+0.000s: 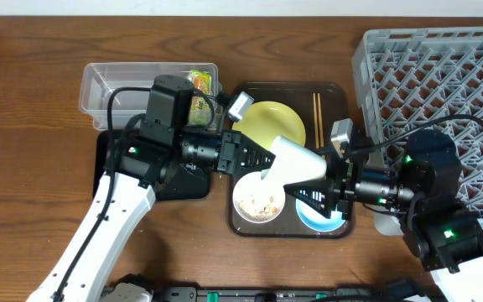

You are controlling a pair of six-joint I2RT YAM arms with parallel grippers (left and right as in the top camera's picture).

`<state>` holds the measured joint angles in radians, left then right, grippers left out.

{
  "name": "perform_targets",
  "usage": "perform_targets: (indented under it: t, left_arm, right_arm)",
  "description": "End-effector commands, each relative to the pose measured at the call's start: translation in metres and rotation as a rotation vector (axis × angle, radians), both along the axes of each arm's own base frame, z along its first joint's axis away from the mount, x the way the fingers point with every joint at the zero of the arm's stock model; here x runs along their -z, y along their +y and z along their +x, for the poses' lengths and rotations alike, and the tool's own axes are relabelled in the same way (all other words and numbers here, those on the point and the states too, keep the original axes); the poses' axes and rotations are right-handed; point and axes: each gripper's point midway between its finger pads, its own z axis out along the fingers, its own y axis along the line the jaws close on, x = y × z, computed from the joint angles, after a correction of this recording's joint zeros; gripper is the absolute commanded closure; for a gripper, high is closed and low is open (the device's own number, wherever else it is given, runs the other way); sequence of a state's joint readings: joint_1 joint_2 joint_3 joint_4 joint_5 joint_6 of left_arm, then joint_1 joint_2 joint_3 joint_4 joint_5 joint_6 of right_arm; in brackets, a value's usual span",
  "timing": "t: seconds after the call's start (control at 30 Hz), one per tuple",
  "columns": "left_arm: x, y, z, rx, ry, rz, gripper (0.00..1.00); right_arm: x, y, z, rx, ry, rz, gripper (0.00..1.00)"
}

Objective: Sort waste into correct bins and load items into the dishwasher rack
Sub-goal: 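Hand the white cup from the left gripper to the right gripper, then place the white cup into the dish rack with the right gripper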

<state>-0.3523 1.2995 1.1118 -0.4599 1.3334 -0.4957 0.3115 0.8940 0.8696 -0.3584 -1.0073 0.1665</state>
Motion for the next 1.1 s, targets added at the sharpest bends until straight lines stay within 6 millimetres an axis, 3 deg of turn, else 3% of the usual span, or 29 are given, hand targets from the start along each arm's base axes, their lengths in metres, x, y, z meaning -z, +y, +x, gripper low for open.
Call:
perform_targets:
  t: [0.0, 0.2, 0.27, 0.33, 0.5, 0.57, 0.77, 0.83, 1.07]
  left_arm:
    - [-0.011, -0.001, -0.007, 0.031, -0.033, -0.032, 0.93]
    - [-0.011, -0.001, -0.007, 0.031, -0.032, -0.031, 0.83]
    - [-0.011, -0.001, -0.007, 0.030, -0.022, -0.030, 0.48]
    - [-0.011, -0.001, -0.007, 0.029, -0.017, -0.029, 0.37]
    - [-0.011, -0.001, -0.007, 0.029, -0.017, -0.029, 0.33]
    - [-0.011, -0.001, -0.007, 0.029, -0.017, -0.029, 0.33]
    - [-0.011, -0.001, -0.007, 0.028, -0.017, -0.029, 0.33]
    - [-0.011, -0.001, -0.007, 0.028, -0.018, -0.029, 0.33]
    - [-0.010, -0.001, -0.006, 0.023, -0.016, -0.023, 0.33]
  right_arm:
    - [-0.005, 0.003, -0.001, -0.006, -0.009, 0.003, 0.43]
    - [-0.001, -0.005, 0.007, 0.044, 0.013, -0.012, 0.49]
    - [0.009, -0.016, 0.015, 0.121, 0.057, -0.043, 0.50]
    - [0.021, -0.032, 0.025, 0.227, 0.105, -0.088, 0.50]
    - [0.052, -0.096, 0.047, 0.580, 0.264, -0.201, 0.50]
    - [0.066, -0.135, 0.052, 0.784, 0.366, -0.263, 0.51]
    - [0.095, -0.244, 0.027, 1.334, 0.628, -0.469, 0.57]
    - [0.102, -0.263, 0.017, 1.420, 0.688, -0.514, 0.59]
    - [0.138, -0.278, 0.004, 1.431, 0.910, -0.630, 0.53]
